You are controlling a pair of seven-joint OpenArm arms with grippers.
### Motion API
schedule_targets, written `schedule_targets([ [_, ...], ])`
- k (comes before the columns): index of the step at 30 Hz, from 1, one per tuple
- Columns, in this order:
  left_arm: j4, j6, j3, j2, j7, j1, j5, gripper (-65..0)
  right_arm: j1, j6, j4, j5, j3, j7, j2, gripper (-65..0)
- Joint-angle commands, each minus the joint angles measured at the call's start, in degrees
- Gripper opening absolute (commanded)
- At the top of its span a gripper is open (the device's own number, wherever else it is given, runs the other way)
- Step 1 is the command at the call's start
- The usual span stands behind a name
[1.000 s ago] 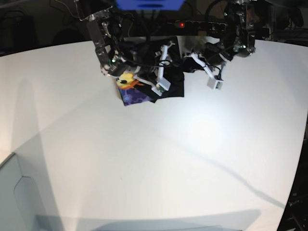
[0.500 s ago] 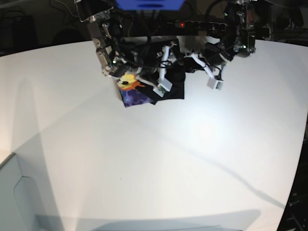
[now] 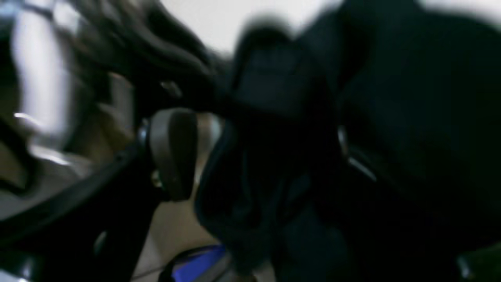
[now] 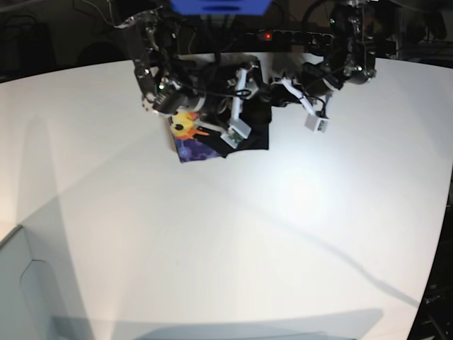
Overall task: Fold the T-shirt properly
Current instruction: 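Flip the folded shirt over with the right gripper, exposing the flame print, then carry the folded shirt with the right gripper to the table corner and set it down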
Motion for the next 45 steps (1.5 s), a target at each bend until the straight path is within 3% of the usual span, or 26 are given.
schedule_targets([
  [1,0.9,0.0,-0.2,-0.3,0.3,0.0,0.1,-62.0,0.1,0.0,1.8,1.2,-0.3,0.9,-0.4,-21.0],
  [14,0.9,0.0,-0.2,-0.3,0.3,0.1,-0.1,-62.0,0.5,0.2,7.0,1.3,0.0,0.9,-0.2,-21.2],
  [22,0.9,0.0,-0.2,-1.1,0.3,0.2,-0.2,-62.0,0.8,0.2,8.6,1.2,1.8,1.5,2.3,-21.8],
  [25,0.9,0.0,-0.2,-1.5,0.3,0.2,-0.3,-62.0,0.8,0.2,8.6,1.2,3.3,1.5,3.4,-29.5],
  [32,0.9,0.0,-0.2,-1.5,0.3,-0.1,-0.3,-62.0,0.8,0.2,8.4,1.0,3.3,1.1,6.6,-65.0],
  [39,0.9,0.0,-0.2,-1.5,0.3,-0.1,-0.3,-62.0,0.9,0.2,6.5,0.9,2.9,1.4,6.7,-65.0],
  [45,0.9,0.0,-0.2,-1.5,0.3,-0.2,-0.3,-62.0,4.3,0.2,5.3,0.9,-4.2,1.6,7.0,-65.0],
])
